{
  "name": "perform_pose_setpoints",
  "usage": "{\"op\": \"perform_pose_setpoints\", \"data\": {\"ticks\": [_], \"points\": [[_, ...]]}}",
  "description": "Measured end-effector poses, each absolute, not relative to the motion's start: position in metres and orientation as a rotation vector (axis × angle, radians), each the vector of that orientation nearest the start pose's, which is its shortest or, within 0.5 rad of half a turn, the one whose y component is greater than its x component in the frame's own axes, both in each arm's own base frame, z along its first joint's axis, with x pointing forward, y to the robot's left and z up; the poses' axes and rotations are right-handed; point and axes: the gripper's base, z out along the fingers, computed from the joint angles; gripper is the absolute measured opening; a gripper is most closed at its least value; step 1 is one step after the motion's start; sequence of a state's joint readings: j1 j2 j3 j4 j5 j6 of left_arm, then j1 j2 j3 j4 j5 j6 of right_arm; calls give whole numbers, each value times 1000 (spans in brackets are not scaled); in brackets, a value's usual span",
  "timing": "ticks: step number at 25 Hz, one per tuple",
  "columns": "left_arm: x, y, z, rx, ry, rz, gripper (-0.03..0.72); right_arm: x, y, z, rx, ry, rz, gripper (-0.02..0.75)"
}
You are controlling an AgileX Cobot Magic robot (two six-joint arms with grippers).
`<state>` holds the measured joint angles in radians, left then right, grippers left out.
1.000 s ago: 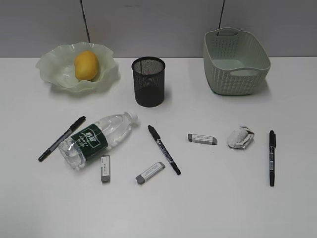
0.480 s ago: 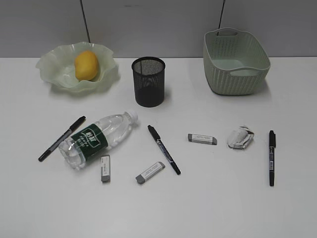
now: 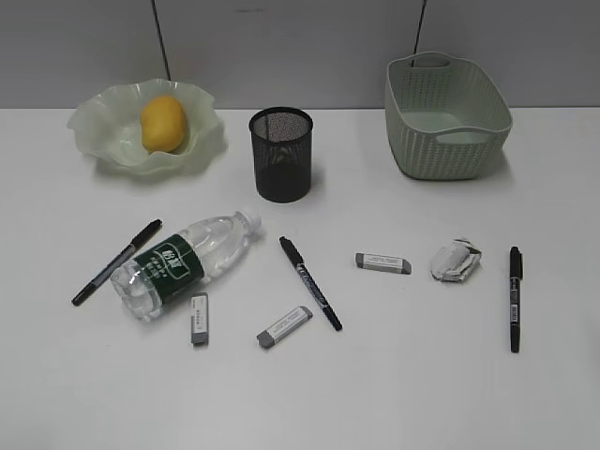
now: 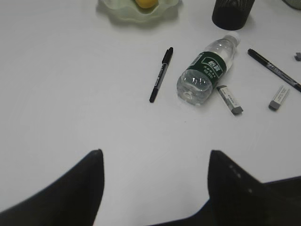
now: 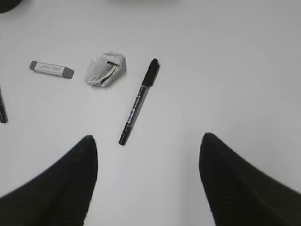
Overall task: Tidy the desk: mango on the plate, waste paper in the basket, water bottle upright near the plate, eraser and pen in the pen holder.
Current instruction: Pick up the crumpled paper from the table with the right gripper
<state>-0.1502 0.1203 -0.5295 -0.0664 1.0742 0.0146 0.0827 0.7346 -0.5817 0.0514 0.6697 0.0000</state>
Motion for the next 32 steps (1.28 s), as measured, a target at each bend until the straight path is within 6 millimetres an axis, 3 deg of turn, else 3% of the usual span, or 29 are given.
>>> {"op": "perform_pose_setpoints", "data": {"ticks": [6, 12, 17, 24, 32], "points": [[10, -7, 284, 177, 2142, -160, 523, 213, 26, 276, 0, 2546, 199, 533], [10, -7, 284, 177, 2141, -160, 523, 277, 39, 244, 115, 2699, 326, 532], [10, -7, 284, 177, 2140, -160, 523, 306, 54, 218, 150, 2790, 330, 532], [10, -7, 284, 176, 2139, -160, 523, 329, 90, 173, 209, 2917, 219, 532], [10, -7, 284, 176, 2139, -160, 523, 355, 100, 141, 378, 2942, 219, 532]]}}
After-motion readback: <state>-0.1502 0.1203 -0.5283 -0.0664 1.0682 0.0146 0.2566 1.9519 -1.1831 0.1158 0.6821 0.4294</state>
